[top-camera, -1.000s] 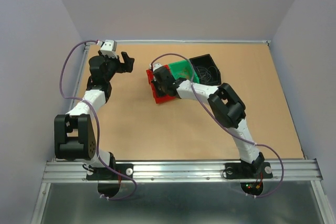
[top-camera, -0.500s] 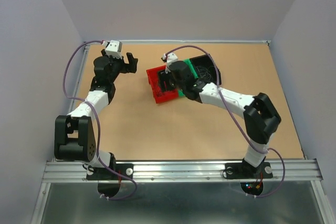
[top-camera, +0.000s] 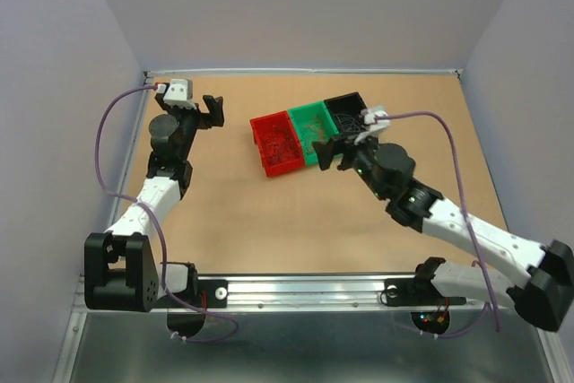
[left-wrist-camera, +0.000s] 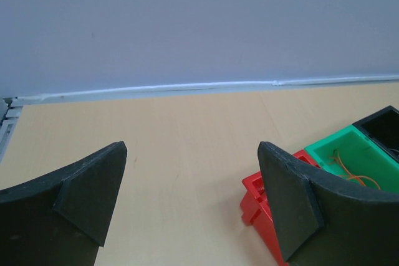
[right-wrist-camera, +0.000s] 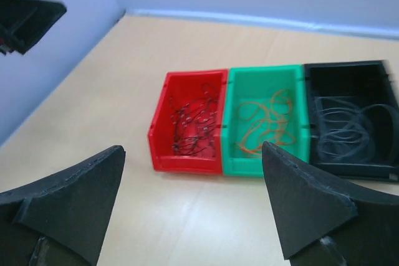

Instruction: Untangle the cables

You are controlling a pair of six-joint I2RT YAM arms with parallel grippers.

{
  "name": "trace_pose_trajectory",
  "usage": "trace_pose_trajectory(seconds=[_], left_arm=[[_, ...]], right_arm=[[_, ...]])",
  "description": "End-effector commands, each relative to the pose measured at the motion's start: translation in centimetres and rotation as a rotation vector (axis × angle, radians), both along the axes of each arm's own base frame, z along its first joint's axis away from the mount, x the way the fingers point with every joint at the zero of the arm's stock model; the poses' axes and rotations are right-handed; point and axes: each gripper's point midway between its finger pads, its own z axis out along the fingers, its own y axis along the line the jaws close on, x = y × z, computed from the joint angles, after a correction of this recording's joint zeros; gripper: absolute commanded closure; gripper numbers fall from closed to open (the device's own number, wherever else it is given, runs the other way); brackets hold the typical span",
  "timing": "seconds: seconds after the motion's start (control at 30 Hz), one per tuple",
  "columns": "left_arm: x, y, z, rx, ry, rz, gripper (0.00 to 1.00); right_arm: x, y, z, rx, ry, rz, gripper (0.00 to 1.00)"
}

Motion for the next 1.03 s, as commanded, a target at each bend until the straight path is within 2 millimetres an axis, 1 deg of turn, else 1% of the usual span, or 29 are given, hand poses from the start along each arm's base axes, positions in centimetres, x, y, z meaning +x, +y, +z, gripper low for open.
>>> trace_pose_trajectory(seconds=[0.0,0.03,0.1,0.13,0.17,0.23,0.27,0.3,0.33,0.4,0.67,0.8,0.9,0.97,1.0], left_arm=[[-1.5,-1.3,3.2,-0.006,-0.141,-0.085,0.01],[-1.4,-2.0,2.9,0.009,-0.139,-0.123,0.01],[-1.5,-2.9,2.6,0.026,-0.131,-0.175,0.01],[-1.4,-3.0,2.4,0.031,-0.128,-0.184,0.01],[-1.2,-2.9,2.2,0.032,-0.122,-0.178,0.01],[-1.0,-2.4,2.3,0.033,-0.121,-0.150,0.01],[-1.0,-2.4,2.4,0.035,-0.122,-0.147,0.01],[-1.0,-2.3,2.4,0.039,-0.123,-0.145,0.01],[-1.0,-2.4,2.2,0.038,-0.120,-0.148,0.01],[-1.1,-2.5,2.2,0.040,-0.123,-0.152,0.01],[-0.8,-2.6,1.9,0.039,-0.115,-0.157,0.01],[-0.9,-2.5,2.0,0.041,-0.119,-0.157,0.01],[-0.9,-2.5,2.1,0.039,-0.121,-0.155,0.01],[-0.9,-2.5,2.1,0.039,-0.121,-0.152,0.01],[-0.9,-2.5,2.1,0.039,-0.121,-0.152,0.01]], right_arm=[[-2.7,-6.8,2.6,0.146,-0.126,-0.179,0.02],[-4.0,-8.8,2.1,0.192,-0.146,-0.210,0.02],[-5.0,-10.9,2.9,0.298,-0.187,-0.258,0.02],[-5.5,-11.5,2.7,0.331,-0.203,-0.262,0.02],[-6.4,-12.6,3.1,0.393,-0.235,-0.270,0.02],[-7.0,-13.2,3.5,0.398,-0.267,-0.264,0.03],[-7.4,-13.9,4.1,0.426,-0.285,-0.278,0.03],[-7.3,-14.7,3.7,0.438,-0.278,-0.323,0.03],[-7.4,-15.0,3.8,0.448,-0.279,-0.330,0.03],[-7.6,-15.0,4.2,0.452,-0.290,-0.320,0.03],[-7.1,-14.4,3.5,0.426,-0.269,-0.317,0.03],[-7.0,-14.2,3.4,0.423,-0.265,-0.311,0.03],[-6.8,-14.0,3.5,0.420,-0.258,-0.312,0.07],[-6.8,-13.7,3.4,0.410,-0.253,-0.302,0.06],[-6.8,-13.7,3.0,0.402,-0.247,-0.299,0.04]])
